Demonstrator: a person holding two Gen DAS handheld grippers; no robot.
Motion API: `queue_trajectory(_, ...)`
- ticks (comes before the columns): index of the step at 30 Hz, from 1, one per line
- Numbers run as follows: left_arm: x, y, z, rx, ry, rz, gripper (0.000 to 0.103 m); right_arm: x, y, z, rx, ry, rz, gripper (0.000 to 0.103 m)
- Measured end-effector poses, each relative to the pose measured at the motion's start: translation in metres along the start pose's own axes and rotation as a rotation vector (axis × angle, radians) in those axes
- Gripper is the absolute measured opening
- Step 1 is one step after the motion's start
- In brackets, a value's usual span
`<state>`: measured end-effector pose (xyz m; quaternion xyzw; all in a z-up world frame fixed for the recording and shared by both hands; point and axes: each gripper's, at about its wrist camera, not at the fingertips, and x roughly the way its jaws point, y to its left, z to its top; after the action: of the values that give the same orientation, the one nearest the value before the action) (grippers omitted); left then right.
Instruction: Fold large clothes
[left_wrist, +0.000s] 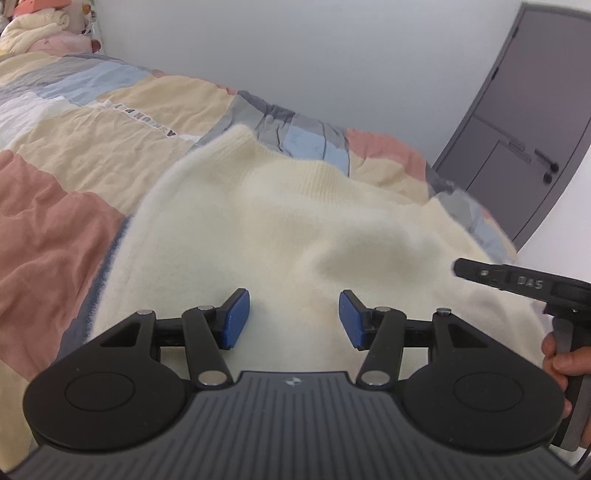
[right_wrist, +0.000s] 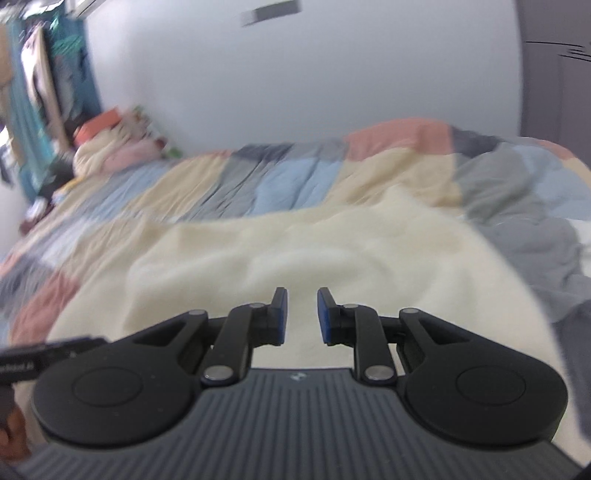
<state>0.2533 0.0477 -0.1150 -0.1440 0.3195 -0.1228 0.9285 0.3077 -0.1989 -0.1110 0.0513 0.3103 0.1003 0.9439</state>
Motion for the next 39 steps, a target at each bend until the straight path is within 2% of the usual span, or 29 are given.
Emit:
queue_trajectory(5,0.01,-0.007,-0.006,0.054,0.008,0.031,0.06,0.046,-0.006,-0.02,0.049,0.137,0.024,0.021)
queue_trajectory(8,0.01,-0.008,-0.007,0.059,0.002,0.039,0.06,0.061,-0.001,-0.025,-0.02,0.117,-0.001,0.021)
queue_trajectory(11,0.005,-0.012,-0.009,0.051,0.0,0.04,0.06,0.063,-0.004,-0.02,-0.005,0.121,-0.005,0.021)
queue_trajectory(17,-0.023,-0.018,-0.017,-0.028,-0.018,0.054,0.06,0.042,-0.009,-0.025,0.155,0.137,0.045,0.021)
queue_trajectory(21,-0.051,-0.022,-0.028,-0.094,-0.022,0.041,0.061,0.006,0.0,-0.03,0.125,0.125,0.074,0.021)
queue_trajectory(25,-0.079,-0.031,-0.045,-0.121,-0.035,0.035,0.061,-0.026,-0.002,-0.036,0.201,0.124,0.165,0.021)
queue_trajectory(27,-0.091,-0.035,-0.051,-0.139,-0.051,0.015,0.066,-0.042,0.001,-0.041,0.215,0.126,0.192,0.031)
queue_trajectory(29,-0.101,-0.036,-0.055,-0.176,-0.064,-0.01,0.069,-0.055,0.002,-0.046,0.241,0.12,0.23,0.058)
queue_trajectory(31,-0.108,-0.032,-0.06,-0.237,-0.053,-0.033,0.07,-0.065,0.0,-0.052,0.289,0.121,0.276,0.071)
queue_trajectory(35,-0.112,-0.024,-0.073,-0.31,-0.03,-0.071,0.075,-0.072,-0.008,-0.075,0.42,0.184,0.342,0.085)
queue_trajectory(39,-0.105,-0.018,-0.074,-0.363,0.001,-0.086,0.078,-0.053,-0.013,-0.089,0.545,0.282,0.366,0.085)
